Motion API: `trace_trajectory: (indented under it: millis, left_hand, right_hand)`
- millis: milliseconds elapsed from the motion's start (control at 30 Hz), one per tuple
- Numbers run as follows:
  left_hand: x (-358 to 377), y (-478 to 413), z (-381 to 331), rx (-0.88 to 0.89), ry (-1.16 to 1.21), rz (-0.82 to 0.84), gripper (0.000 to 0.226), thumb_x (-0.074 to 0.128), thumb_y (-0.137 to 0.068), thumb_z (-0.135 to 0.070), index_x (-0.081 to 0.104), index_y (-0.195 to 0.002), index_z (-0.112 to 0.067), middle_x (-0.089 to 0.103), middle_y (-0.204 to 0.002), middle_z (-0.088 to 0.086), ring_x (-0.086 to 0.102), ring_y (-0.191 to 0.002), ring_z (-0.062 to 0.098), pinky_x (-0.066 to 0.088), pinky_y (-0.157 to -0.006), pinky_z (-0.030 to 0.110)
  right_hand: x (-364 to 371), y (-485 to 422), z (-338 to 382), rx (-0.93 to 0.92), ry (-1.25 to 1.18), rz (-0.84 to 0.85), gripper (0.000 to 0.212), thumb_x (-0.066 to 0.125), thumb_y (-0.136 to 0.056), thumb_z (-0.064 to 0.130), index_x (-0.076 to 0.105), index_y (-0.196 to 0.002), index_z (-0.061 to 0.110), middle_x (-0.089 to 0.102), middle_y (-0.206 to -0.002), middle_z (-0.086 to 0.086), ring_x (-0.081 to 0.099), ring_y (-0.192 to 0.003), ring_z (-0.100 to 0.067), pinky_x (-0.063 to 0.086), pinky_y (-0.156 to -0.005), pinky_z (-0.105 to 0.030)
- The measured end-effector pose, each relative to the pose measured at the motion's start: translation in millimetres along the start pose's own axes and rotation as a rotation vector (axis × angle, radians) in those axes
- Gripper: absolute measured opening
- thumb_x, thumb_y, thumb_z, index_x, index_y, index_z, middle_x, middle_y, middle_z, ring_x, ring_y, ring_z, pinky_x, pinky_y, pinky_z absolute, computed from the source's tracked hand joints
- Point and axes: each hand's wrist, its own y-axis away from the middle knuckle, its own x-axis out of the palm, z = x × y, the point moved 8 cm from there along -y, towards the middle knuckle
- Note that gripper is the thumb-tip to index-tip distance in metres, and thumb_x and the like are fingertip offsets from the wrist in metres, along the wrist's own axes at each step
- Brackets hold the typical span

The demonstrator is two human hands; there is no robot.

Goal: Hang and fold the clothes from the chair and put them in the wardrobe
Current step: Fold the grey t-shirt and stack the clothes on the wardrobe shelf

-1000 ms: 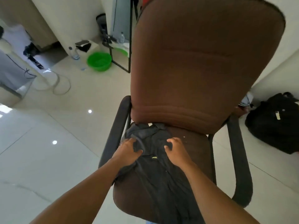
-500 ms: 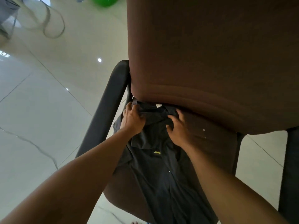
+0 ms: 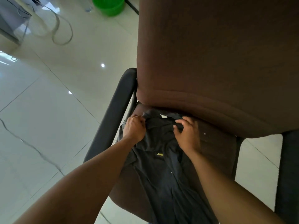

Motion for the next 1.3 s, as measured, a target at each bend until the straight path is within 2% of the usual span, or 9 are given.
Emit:
trace_trajectory:
  millis: [133, 267, 400, 600, 800, 933, 1067, 1233, 1300]
  left_hand:
    - [-9, 25, -17, 0.083, 0.032, -0.001, 0.031, 0.054, -0.093, -0.015, 0.072, -0.117, -0.024, 0.061, -0.131, 0.002, 0.046, -0.130, 0.028, 0.040, -0.110, 0.044]
    - [-25, 62, -34, 0.192, 0.038, -0.037, 0.030, 0.057, -0.093, -0.013, 0.073, -0.117, -0.022, 0.063, -0.127, 0.005, 0.044, -0.128, 0.029, 0.041, -0.109, 0.041]
    - [-59, 113, -47, 0.298, 0.027, -0.098, 0.022, 0.061, -0.089, -0.013, 0.075, -0.102, -0.025, 0.069, -0.110, 0.001, 0.049, -0.118, 0.026, 0.042, -0.100, 0.038]
    - [-122, 196, -62, 0.423, 0.175, 0.020, 0.025, 0.069, -0.077, -0.005, 0.066, -0.066, -0.027, 0.059, -0.062, -0.015, 0.061, -0.064, 0.006, 0.050, -0.068, 0.023]
    - [-200, 282, -110, 0.651, 0.203, 0.064, 0.026, 0.075, -0.078, -0.002, 0.068, -0.066, -0.024, 0.060, -0.059, -0.009, 0.056, -0.056, 0.003, 0.042, -0.055, 0.006]
    - [-249, 339, -158, 0.768, 0.278, 0.081, 0.021, 0.081, -0.077, -0.005, 0.070, -0.069, -0.021, 0.064, -0.063, -0.006, 0.059, -0.058, 0.002, 0.048, -0.061, 0.017]
    - [-297, 398, -205, 0.887, 0.346, 0.053, 0.017, 0.082, -0.077, -0.004, 0.071, -0.075, -0.016, 0.070, -0.076, 0.000, 0.066, -0.071, 0.010, 0.056, -0.068, 0.022]
    - [-364, 484, -265, 1.119, 0.215, -0.081, 0.017, 0.081, -0.077, -0.003, 0.069, -0.071, -0.014, 0.066, -0.071, -0.003, 0.059, -0.065, 0.006, 0.043, -0.055, 0.008]
    - [-389, 518, -286, 1.187, 0.124, -0.122, 0.020, 0.075, -0.079, 0.003, 0.068, -0.068, -0.012, 0.066, -0.071, -0.003, 0.059, -0.065, 0.005, 0.046, -0.058, 0.011]
  right_hand:
    - [-33, 22, 10, -0.006, -0.144, -0.092, 0.015, 0.071, -0.084, 0.010, 0.066, -0.097, 0.014, 0.057, -0.106, -0.002, 0.059, -0.099, -0.018, 0.047, -0.087, -0.029]
    - [-61, 55, 17, 0.006, -0.186, -0.160, 0.020, 0.064, -0.088, 0.002, 0.055, -0.089, 0.020, 0.051, -0.101, 0.002, 0.052, -0.086, -0.009, 0.034, -0.074, -0.012]
    - [-94, 101, 35, 0.038, -0.268, -0.279, 0.016, 0.057, -0.094, 0.004, 0.060, -0.099, 0.019, 0.053, -0.107, 0.002, 0.050, -0.091, -0.004, 0.043, -0.081, -0.017]
    - [-178, 196, 84, 0.011, -0.350, -0.510, 0.022, 0.055, -0.094, 0.000, 0.067, -0.103, 0.015, 0.057, -0.102, 0.006, 0.054, -0.094, -0.005, 0.035, -0.083, -0.001]
    - [-281, 290, 123, 0.012, -0.321, -0.638, 0.031, 0.065, -0.087, 0.001, 0.062, -0.116, 0.014, 0.053, -0.114, 0.002, 0.049, -0.103, -0.006, 0.036, -0.095, -0.017]
    - [-356, 343, 140, -0.006, -0.302, -0.750, 0.031, 0.060, -0.087, -0.004, 0.061, -0.113, 0.014, 0.054, -0.110, 0.003, 0.053, -0.106, -0.012, 0.038, -0.099, -0.023]
    - [-428, 393, 152, -0.003, -0.366, -0.843, 0.034, 0.051, -0.091, -0.005, 0.059, -0.117, 0.015, 0.056, -0.117, 0.001, 0.052, -0.109, -0.011, 0.038, -0.099, -0.022]
    - [-506, 457, 174, -0.055, -0.494, -0.918, 0.039, 0.072, -0.084, 0.004, 0.059, -0.119, 0.016, 0.058, -0.115, 0.002, 0.056, -0.104, -0.012, 0.045, -0.085, -0.013]
    - [-534, 481, 188, -0.102, -0.431, -0.923, 0.045, 0.070, -0.083, -0.001, 0.056, -0.123, 0.015, 0.056, -0.119, 0.001, 0.055, -0.108, -0.012, 0.046, -0.093, -0.018]
